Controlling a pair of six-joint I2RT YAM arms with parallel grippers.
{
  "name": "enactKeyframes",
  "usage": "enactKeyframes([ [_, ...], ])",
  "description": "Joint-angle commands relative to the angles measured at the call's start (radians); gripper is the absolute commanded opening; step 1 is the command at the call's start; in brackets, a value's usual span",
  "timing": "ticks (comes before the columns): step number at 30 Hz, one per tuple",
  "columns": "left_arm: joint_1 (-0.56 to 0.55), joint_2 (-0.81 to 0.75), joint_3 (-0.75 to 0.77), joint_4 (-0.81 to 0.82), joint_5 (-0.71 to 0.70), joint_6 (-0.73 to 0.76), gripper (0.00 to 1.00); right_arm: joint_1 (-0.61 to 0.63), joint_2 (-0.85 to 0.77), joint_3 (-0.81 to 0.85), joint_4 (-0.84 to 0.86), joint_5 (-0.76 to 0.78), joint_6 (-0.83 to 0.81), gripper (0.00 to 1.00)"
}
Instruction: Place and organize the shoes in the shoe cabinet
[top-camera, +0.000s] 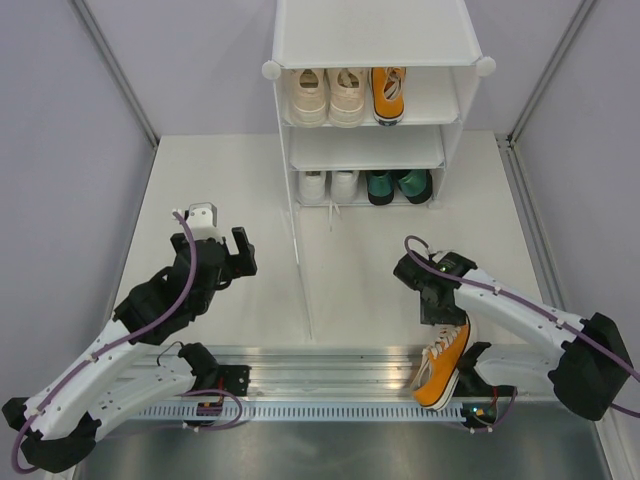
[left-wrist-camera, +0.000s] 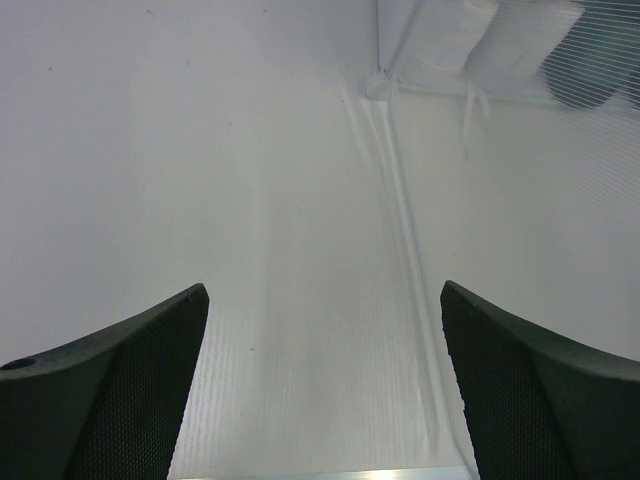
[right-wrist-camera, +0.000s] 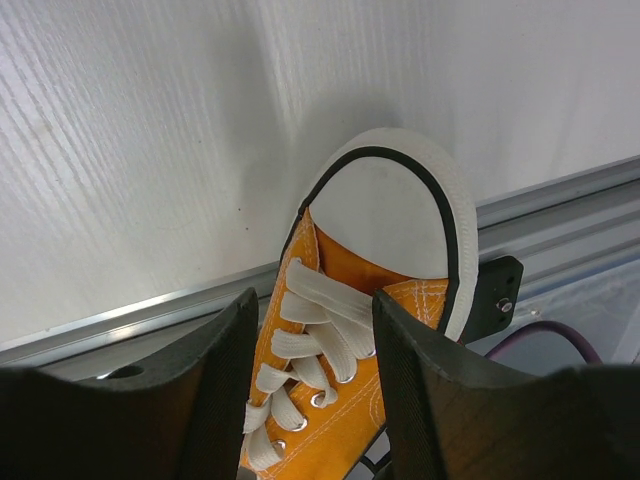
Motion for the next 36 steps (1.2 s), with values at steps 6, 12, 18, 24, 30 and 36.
enactKeyframes([
  [6, 0.007, -0.005, -0.007, 0.042, 0.019, 0.036, 1.00, 0.040, 0.050, -0.006, -0.013, 0.069, 0.056, 0.53],
  [12, 0.007, -0.007, -0.007, 0.044, 0.022, 0.036, 1.00, 0.096, 0.162, 0.001, -0.050, 0.123, 0.107, 0.53],
  [18, 0.007, -0.008, -0.007, 0.044, 0.024, 0.037, 1.00, 0.129, 0.159, 0.004, -0.057, 0.135, 0.124, 0.10],
  [24, 0.007, -0.010, -0.008, 0.044, 0.024, 0.037, 1.00, 0.130, 0.107, 0.023, -0.056, 0.131, 0.118, 0.01],
  [30, 0.005, -0.011, -0.008, 0.044, 0.026, 0.037, 1.00, 0.129, 0.085, 0.236, 0.007, 0.230, 0.062, 0.01],
  [36, 0.007, -0.011, -0.010, 0.046, 0.022, 0.037, 1.00, 0.098, 0.170, 0.394, 0.226, 0.263, -0.136, 0.01],
])
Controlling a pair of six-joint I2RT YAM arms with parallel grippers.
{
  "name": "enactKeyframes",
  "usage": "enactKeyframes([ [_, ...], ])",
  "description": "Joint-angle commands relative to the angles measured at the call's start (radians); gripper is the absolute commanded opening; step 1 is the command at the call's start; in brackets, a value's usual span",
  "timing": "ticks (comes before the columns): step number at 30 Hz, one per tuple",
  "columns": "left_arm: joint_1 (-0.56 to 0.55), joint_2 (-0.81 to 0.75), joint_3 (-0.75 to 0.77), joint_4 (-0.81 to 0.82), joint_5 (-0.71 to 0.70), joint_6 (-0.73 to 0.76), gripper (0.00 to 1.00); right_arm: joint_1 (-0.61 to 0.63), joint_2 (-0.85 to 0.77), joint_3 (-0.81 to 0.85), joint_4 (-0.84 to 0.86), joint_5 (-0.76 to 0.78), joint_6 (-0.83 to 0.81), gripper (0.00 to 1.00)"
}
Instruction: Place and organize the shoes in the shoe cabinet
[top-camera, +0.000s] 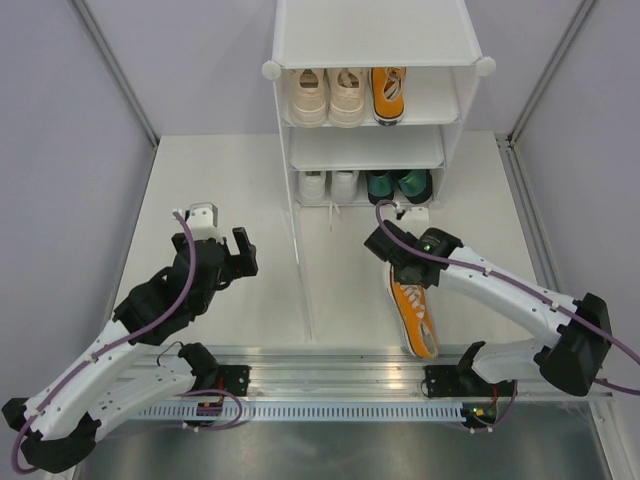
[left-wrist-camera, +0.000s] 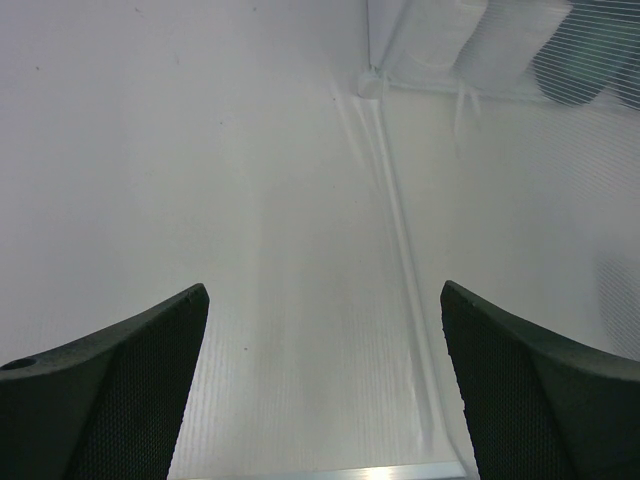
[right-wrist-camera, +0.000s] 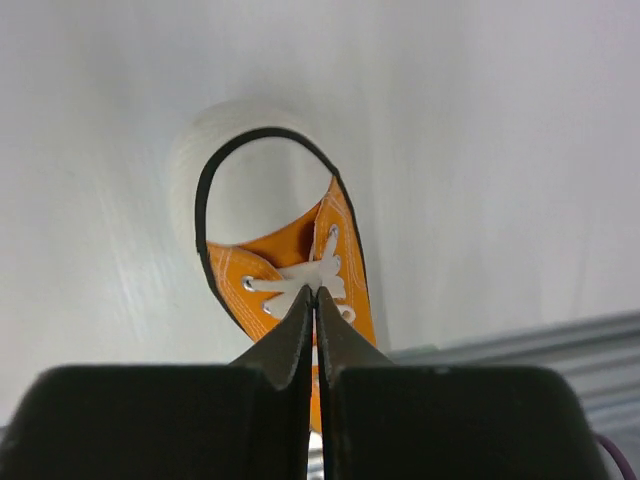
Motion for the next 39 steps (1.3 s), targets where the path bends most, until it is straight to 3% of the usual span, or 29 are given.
enactKeyframes([
  [1, 0.007, -0.013, -0.009, 0.038, 0.003, 0.037, 0.99, -0.028, 0.056, 0.109, 0.200, 0.062, -0.164, 0.01],
  [9, 0.005, -0.020, -0.013, 0.038, 0.000, 0.038, 1.00, -0.101, 0.254, 0.133, 0.425, -0.042, -0.319, 0.01],
  [11, 0.005, -0.024, -0.013, 0.041, -0.002, 0.038, 1.00, -0.112, 0.274, 0.101, 0.476, -0.103, -0.333, 0.06],
  [12, 0.007, -0.023, -0.014, 0.041, -0.005, 0.038, 0.99, -0.114, 0.273, 0.072, 0.513, -0.114, -0.336, 0.10],
  [13, 0.007, -0.023, -0.014, 0.039, -0.005, 0.038, 1.00, -0.114, 0.267, 0.061, 0.522, -0.128, -0.335, 0.21],
  [15, 0.005, -0.021, -0.014, 0.041, -0.002, 0.040, 0.99, -0.114, 0.251, 0.041, 0.527, -0.130, -0.326, 0.35],
  [16, 0.005, -0.017, -0.014, 0.041, -0.002, 0.040, 1.00, -0.114, 0.222, 0.035, 0.527, -0.120, -0.319, 0.50],
  [23, 0.005, -0.023, -0.013, 0.041, 0.000, 0.041, 1.00, -0.121, 0.050, -0.093, 0.521, -0.140, -0.267, 0.75],
  [31, 0.005, -0.020, -0.013, 0.043, 0.006, 0.045, 1.00, -0.121, -0.039, -0.314, 0.619, -0.266, -0.194, 0.88],
  [39, 0.007, -0.018, -0.014, 0.046, 0.006, 0.045, 0.99, -0.121, -0.028, -0.436, 0.751, -0.324, -0.174, 0.90],
])
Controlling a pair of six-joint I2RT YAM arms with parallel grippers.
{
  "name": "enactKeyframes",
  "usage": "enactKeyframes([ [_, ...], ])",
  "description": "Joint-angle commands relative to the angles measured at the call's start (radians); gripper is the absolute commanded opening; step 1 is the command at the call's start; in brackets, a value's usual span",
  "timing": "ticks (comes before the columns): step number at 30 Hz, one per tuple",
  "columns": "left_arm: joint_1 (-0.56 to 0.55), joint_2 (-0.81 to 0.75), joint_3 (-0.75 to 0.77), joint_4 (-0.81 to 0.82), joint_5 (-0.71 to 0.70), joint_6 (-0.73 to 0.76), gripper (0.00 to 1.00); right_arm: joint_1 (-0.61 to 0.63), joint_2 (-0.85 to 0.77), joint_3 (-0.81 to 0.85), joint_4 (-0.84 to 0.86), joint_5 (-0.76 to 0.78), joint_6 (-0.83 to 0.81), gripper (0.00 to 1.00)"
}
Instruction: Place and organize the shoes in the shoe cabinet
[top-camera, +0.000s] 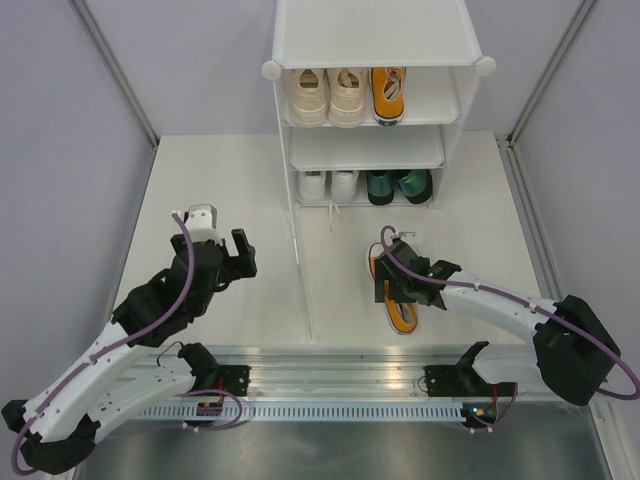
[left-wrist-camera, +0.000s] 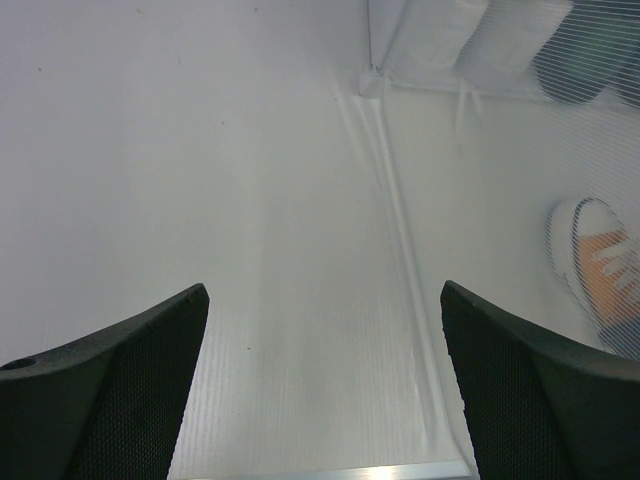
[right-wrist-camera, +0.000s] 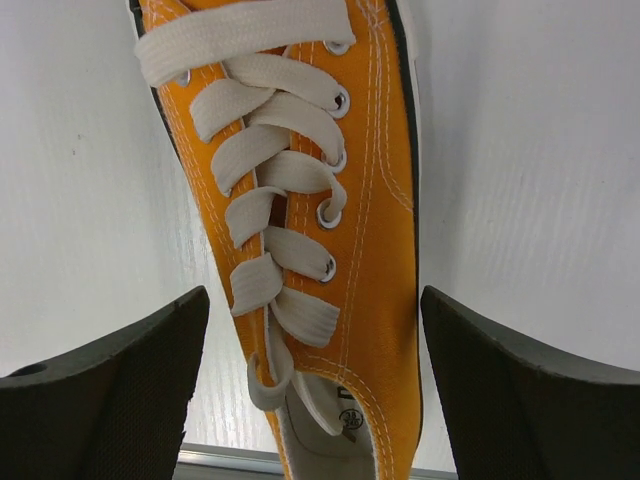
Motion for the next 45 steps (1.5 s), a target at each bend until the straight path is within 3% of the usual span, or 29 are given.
enactKeyframes([
  [1, 0.007, -0.002, -0.003, 0.045, 0.006, 0.037, 1.00, -0.001, 0.001, -0.025, 0.102, -0.032, 0.025, 0.90],
  [6, 0.005, 0.008, -0.003, 0.043, 0.007, 0.038, 1.00, 0.001, 0.011, -0.058, 0.125, -0.043, 0.031, 0.87],
  [16, 0.007, 0.012, -0.005, 0.046, 0.009, 0.040, 1.00, 0.059, 0.114, -0.060, 0.126, 0.078, 0.053, 0.78],
  [17, 0.007, 0.012, -0.005, 0.045, 0.007, 0.040, 0.99, 0.067, 0.120, -0.058, 0.125, 0.084, 0.056, 0.74],
  [21, 0.005, 0.012, -0.005, 0.046, 0.006, 0.041, 0.99, 0.070, 0.085, -0.035, 0.091, 0.095, 0.067, 0.39],
  [23, 0.005, 0.011, -0.005, 0.045, 0.004, 0.041, 1.00, 0.068, 0.033, 0.006, 0.047, 0.109, 0.059, 0.27],
  [29, 0.005, 0.006, -0.005, 0.046, 0.003, 0.041, 1.00, 0.064, -0.080, 0.225, -0.131, 0.186, 0.013, 0.03],
  [39, 0.007, -0.006, -0.005, 0.046, 0.000, 0.041, 1.00, 0.008, -0.120, 0.572, -0.326, 0.216, -0.071, 0.01],
  [45, 0.005, -0.017, -0.005, 0.046, 0.000, 0.041, 1.00, -0.087, -0.096, 0.787, -0.417, 0.230, -0.143, 0.01],
])
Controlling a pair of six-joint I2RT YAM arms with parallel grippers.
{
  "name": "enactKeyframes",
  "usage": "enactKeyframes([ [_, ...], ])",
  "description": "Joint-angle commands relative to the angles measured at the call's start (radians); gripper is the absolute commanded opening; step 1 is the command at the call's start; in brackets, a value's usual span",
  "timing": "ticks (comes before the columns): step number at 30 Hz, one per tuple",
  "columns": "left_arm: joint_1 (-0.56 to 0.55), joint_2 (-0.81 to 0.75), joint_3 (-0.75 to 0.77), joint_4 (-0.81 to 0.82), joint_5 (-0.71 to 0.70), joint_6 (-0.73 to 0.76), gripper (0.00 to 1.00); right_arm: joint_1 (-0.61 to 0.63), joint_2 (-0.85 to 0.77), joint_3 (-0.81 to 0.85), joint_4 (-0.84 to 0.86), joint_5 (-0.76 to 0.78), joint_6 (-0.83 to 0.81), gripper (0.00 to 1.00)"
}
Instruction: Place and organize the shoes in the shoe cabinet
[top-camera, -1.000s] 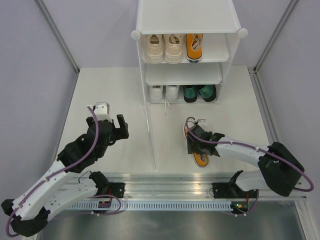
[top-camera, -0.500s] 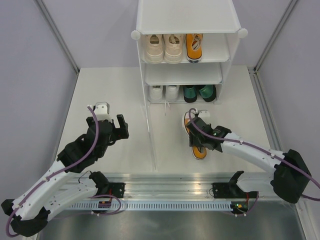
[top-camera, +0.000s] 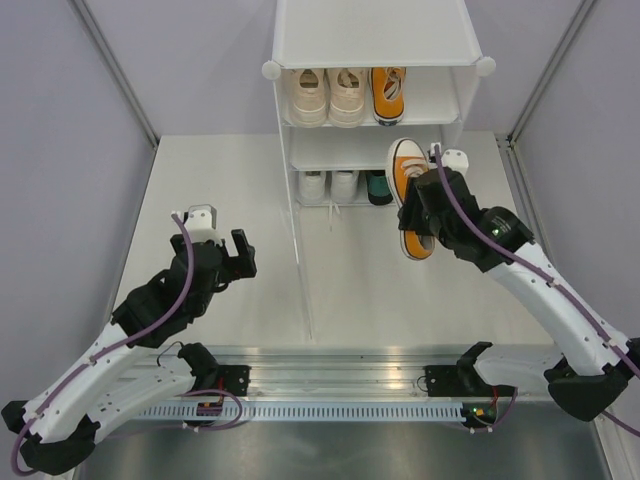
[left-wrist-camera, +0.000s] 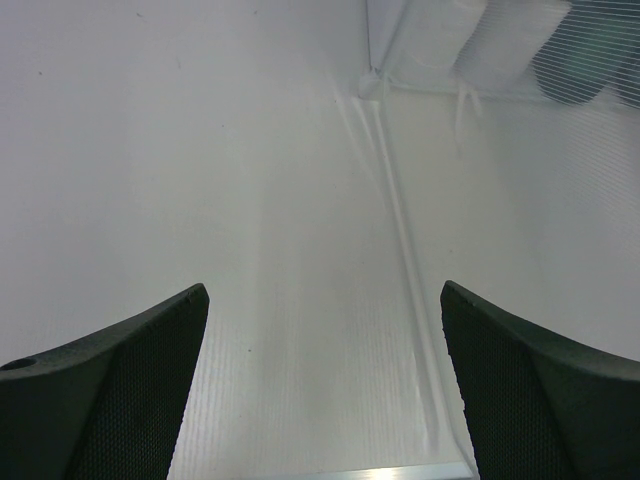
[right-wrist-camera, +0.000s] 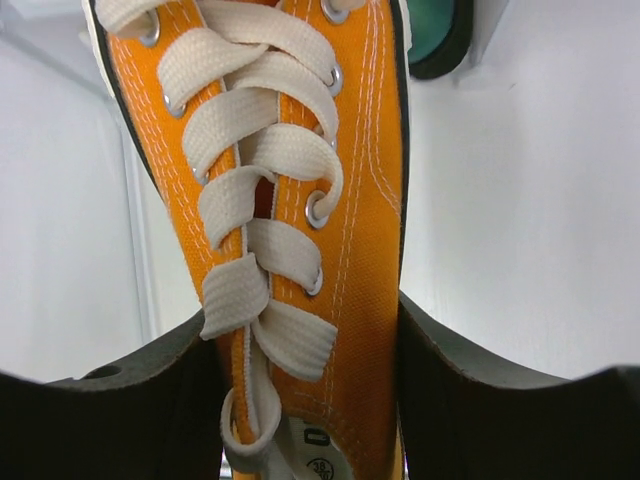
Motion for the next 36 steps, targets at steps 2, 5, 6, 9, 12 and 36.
enactKeyframes([
  [2, 0.007, -0.011, 0.000, 0.037, -0.002, 0.032, 0.99, -0.083, 0.012, 0.185, -0.030, 0.044, -0.095, 0.01],
  [5, 0.007, -0.010, 0.000, 0.037, 0.001, 0.032, 1.00, -0.133, 0.061, 0.285, -0.031, 0.028, -0.136, 0.01],
  [6, 0.005, -0.010, 0.000, 0.039, 0.006, 0.033, 1.00, -0.145, 0.081, 0.340, -0.033, 0.023, -0.149, 0.01],
  [9, 0.005, -0.010, 0.002, 0.039, 0.007, 0.032, 1.00, -0.200, 0.162, 0.442, -0.039, -0.009, -0.188, 0.01],
  [12, 0.005, -0.016, 0.000, 0.039, 0.007, 0.032, 1.00, -0.268, 0.245, 0.506, -0.036, -0.075, -0.213, 0.01],
  [36, 0.007, 0.003, -0.002, 0.054, 0.047, 0.041, 1.00, -0.413, 0.574, 0.896, 0.010, -0.100, -0.276, 0.02],
])
